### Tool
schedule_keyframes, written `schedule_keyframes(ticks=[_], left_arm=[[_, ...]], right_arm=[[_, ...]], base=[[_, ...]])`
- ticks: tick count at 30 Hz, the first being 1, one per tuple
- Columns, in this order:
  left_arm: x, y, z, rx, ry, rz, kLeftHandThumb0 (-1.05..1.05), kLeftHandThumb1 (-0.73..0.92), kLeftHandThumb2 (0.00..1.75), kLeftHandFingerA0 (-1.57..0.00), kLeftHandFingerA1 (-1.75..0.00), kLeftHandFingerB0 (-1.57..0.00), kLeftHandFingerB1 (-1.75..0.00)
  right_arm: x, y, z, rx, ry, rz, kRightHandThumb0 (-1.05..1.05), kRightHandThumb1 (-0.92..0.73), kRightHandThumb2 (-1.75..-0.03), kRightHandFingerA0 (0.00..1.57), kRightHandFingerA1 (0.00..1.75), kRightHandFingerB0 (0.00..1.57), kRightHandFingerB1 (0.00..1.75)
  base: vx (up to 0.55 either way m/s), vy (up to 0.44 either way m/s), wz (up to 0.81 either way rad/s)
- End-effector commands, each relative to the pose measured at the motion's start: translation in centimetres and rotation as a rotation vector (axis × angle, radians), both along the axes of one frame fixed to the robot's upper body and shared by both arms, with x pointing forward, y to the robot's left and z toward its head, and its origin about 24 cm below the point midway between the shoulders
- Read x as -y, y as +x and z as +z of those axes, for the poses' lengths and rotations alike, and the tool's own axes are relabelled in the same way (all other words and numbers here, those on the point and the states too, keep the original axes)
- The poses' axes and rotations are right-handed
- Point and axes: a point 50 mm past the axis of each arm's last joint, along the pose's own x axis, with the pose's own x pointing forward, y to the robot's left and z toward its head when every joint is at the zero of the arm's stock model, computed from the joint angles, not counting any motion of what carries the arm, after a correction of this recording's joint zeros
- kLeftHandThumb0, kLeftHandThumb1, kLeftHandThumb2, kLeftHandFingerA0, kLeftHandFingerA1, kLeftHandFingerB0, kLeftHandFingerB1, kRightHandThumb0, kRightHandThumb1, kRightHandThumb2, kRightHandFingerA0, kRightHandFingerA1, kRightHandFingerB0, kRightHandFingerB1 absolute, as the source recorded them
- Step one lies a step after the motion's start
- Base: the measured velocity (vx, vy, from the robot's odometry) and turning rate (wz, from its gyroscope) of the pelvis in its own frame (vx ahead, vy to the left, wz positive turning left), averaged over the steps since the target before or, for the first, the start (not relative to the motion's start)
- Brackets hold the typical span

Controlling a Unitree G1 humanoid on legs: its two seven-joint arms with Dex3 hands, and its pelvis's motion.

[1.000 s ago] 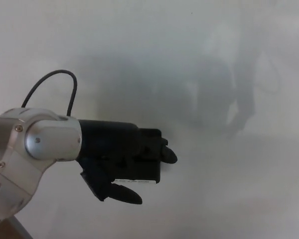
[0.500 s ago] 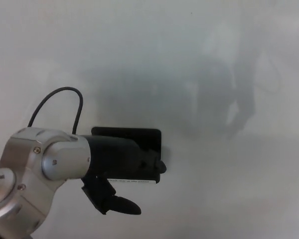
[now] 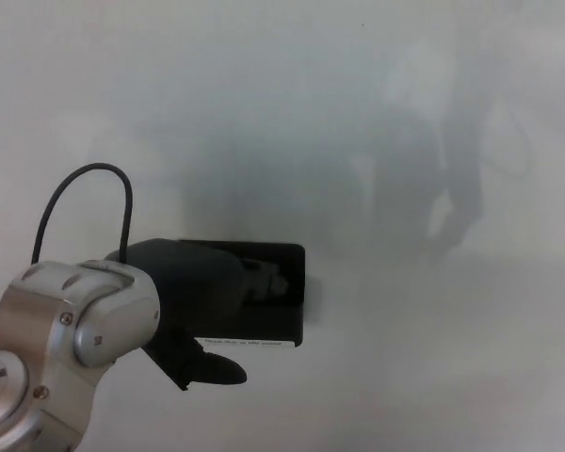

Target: A magnetic marker holder is on the left hand side of the white board, the robot put the index and middle finger into the opening of the container and pull off the magnetic holder and hand it to a human on the left hand side.

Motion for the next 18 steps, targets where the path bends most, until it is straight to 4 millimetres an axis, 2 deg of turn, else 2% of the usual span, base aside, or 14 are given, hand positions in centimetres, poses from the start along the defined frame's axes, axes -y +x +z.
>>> schedule_keyframes(ticks=[1, 8, 18], left_arm=[[-0.5, 0.5, 0.4, 0.057, 0.027, 0.039, -0.59, 0.73, 0.67, -0.08, -0.25, -0.13, -0.24], [-0.4, 1.0, 0.7, 0.06, 0.002, 0.039, -0.58, 0.73, 0.61, -0.06, -0.29, -0.11, -0.26], [0.0, 1.6, -0.2, 0.025, -0.001, 0.05, -0.59, 0.72, 0.66, -0.07, -0.25, -0.12, -0.23]], right_arm=[[0.7, -0.4, 0.1, 0.013, -0.021, -0.01, -0.42, -0.63, -0.59, 0.85, 0.58, 0.37, 0.34], [0.7, -0.3, 0.1, 0.014, -0.024, -0.011, -0.43, -0.63, -0.59, 0.85, 0.57, 0.38, 0.34], [0.7, -0.2, 0.2, 0.022, -0.03, -0.007, -0.43, -0.63, -0.59, 0.85, 0.57, 0.37, 0.35]], base=[[0.0, 0.0, 0.0], [0.0, 0.0, 0.0], [0.0, 0.0, 0.0]])
